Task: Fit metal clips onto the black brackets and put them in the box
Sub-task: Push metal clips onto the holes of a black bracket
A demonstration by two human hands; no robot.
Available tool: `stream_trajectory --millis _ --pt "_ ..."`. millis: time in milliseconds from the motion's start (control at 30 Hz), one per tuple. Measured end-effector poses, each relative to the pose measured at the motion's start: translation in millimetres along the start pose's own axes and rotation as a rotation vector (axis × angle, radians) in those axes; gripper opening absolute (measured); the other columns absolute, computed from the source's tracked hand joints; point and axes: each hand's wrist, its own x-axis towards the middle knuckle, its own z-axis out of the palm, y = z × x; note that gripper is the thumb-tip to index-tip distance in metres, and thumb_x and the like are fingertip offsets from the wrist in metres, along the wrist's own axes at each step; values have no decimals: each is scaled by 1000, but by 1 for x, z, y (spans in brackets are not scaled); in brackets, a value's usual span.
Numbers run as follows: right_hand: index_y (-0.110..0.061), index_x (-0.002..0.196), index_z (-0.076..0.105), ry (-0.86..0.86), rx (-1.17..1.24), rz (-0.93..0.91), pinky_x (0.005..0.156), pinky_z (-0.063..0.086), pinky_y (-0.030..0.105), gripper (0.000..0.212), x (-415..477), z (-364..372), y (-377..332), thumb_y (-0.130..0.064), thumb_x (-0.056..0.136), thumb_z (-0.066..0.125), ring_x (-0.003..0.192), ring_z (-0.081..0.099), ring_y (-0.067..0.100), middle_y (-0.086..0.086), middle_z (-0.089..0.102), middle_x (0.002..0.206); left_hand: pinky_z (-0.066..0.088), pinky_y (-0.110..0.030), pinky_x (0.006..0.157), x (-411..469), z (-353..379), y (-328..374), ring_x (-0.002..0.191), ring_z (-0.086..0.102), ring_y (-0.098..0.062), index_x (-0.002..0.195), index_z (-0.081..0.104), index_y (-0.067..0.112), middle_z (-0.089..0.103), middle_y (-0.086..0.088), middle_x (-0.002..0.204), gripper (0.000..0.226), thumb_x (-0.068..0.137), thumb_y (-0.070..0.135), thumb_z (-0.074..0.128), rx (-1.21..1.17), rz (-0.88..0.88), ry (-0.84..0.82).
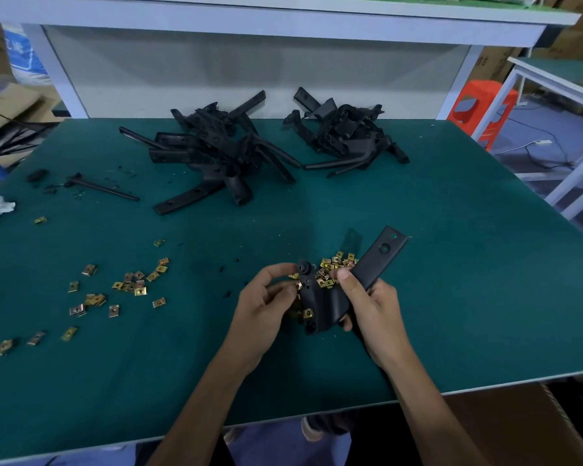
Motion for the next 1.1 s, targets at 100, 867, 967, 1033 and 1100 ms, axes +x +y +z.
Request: stream_trajectory --millis 100,867,967,1033,1100 --pt "-12 70 64 23 20 18 41 42 30 38 0 0 -1 -34 101 63 48 53 20 7 58 58 51 -20 68 0 -3 1 77 66 -11 120 62 19 76 -7 95 27 101 1 54 -4 -21 -48" --pt "-7 76 60 -86 -232 -40 57 44 27 40 9 -4 2 -42 93 65 60 54 9 -9 55 62 53 -23 68 0 -14 11 73 63 -12 127 59 20 73 -2 85 35 99 0 58 49 -48 -199" --pt "-7 75 61 -103 -264 -40 60 46 28 37 10 -7 2 -35 98 66 62 57 9 -9 58 63 53 -23 69 0 -14 13 73 64 -12 128 59 21 74 -2 86 37 99 -1 58 59 -39 -212" --pt "-9 70 59 -126 -253 -26 56 45 23 37 12 -8 2 -30 99 66 59 58 7 -9 59 61 53 -23 69 0 -13 14 73 64 -11 128 59 21 75 -2 87 37 98 -2 58 53 -32 -214" --pt "-15 64 56 -156 -222 4 51 45 21 39 14 -8 0 -27 100 66 54 58 8 -7 59 57 52 -22 69 -1 -14 15 74 65 -11 128 58 21 75 -2 87 38 98 -2 58 43 -33 -223"
